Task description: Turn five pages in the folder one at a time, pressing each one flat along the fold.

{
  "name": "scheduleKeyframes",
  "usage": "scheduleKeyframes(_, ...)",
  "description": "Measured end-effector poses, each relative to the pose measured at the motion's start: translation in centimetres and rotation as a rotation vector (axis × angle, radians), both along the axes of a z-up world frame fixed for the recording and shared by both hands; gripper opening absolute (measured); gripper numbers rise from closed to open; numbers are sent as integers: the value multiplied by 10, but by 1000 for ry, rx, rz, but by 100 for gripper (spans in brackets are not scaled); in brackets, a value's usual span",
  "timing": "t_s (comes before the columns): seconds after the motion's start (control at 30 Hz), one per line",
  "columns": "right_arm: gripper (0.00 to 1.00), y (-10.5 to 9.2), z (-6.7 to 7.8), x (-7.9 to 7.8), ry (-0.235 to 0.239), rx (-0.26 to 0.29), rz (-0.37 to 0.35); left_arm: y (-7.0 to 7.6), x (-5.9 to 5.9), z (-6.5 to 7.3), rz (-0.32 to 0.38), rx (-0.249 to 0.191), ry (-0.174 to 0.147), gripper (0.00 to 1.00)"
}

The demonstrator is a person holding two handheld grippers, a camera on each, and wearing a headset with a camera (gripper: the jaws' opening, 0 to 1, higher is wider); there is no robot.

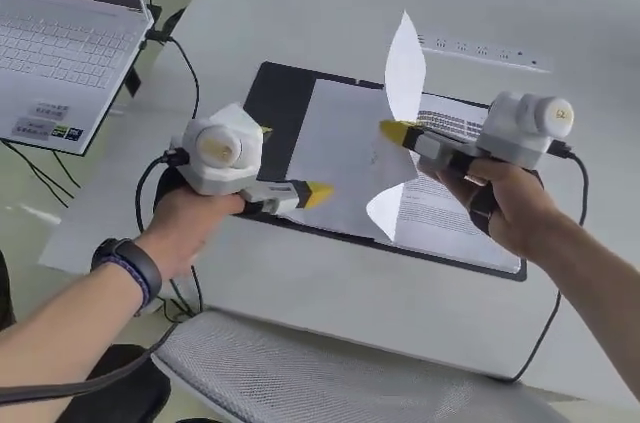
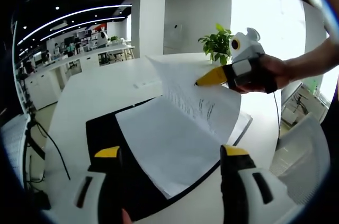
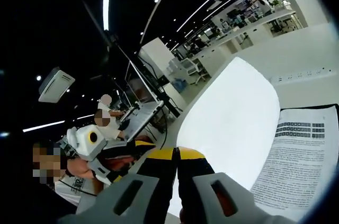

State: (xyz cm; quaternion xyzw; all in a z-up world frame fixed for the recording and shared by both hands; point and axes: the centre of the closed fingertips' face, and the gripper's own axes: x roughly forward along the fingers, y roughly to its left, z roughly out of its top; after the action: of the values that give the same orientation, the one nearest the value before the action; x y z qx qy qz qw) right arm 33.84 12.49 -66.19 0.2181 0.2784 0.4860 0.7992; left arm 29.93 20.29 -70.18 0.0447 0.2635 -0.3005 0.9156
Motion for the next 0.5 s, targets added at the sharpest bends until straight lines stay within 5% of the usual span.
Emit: scheduleKeyframes(0.5,0,41,-46,-2,100,-46,78,19,-16,5,49,-2,7,75)
